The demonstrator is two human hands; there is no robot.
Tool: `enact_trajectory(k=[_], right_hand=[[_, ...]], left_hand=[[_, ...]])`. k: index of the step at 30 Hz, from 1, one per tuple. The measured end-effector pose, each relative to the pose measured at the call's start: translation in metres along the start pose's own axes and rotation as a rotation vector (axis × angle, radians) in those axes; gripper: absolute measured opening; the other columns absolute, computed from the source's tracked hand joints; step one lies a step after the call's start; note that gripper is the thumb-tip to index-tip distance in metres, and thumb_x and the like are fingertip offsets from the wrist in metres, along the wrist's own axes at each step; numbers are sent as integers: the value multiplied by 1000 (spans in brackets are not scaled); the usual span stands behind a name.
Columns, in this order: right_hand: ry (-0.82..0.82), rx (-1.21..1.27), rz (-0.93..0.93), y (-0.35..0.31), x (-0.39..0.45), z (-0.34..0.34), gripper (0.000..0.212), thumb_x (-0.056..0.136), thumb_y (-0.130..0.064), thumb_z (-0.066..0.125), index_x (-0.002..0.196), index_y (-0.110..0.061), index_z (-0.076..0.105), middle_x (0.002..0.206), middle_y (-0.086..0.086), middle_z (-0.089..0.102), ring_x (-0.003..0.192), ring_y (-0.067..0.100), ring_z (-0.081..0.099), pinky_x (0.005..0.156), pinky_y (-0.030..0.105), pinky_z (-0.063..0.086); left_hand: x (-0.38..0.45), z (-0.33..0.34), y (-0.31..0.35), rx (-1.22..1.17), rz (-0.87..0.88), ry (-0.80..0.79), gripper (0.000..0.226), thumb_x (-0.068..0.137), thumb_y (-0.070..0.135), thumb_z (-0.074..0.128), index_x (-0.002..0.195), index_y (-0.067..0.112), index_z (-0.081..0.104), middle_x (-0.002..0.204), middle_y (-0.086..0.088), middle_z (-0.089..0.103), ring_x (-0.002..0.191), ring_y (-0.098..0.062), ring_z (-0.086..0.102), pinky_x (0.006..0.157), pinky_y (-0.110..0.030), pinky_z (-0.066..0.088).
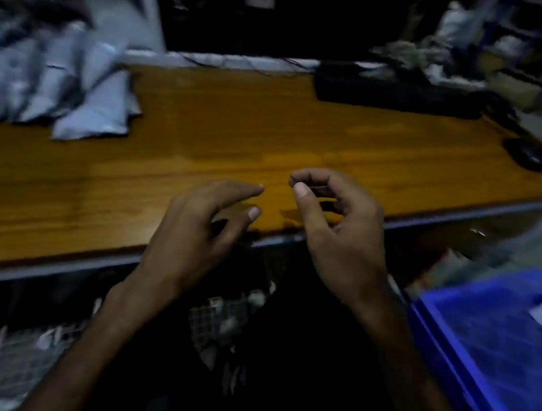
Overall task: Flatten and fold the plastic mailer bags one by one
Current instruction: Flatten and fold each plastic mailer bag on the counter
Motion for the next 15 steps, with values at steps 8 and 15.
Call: enact_trajectory(k=[8,15], right_hand=[[-306,122,-252,-21,66,115,16,104,-23,62,116,-18,72,113,-11,69,101,1,64,80,21,54],[-391,112,-360,-12,123,191,18,104,-24,61,118,-20,72,112,-13,68,99,-4,60,77,9,47]], left_hand=[[-30,-97,-70,268,-225,372,24,103,24,64,125,16,73,120,2,72,111,-20,68,84,-49,58],[2,-117,-113,530,-335,403,26,99,25,66,123,20,73,121,2,70,111,-18,63,85,-43,56]])
Point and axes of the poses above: each hand's wrist, its own x-axis towards the middle knuckle, its own z-axis out of the palm, y = z × x, the point moved 1 cm from there along x, towards the middle knuckle
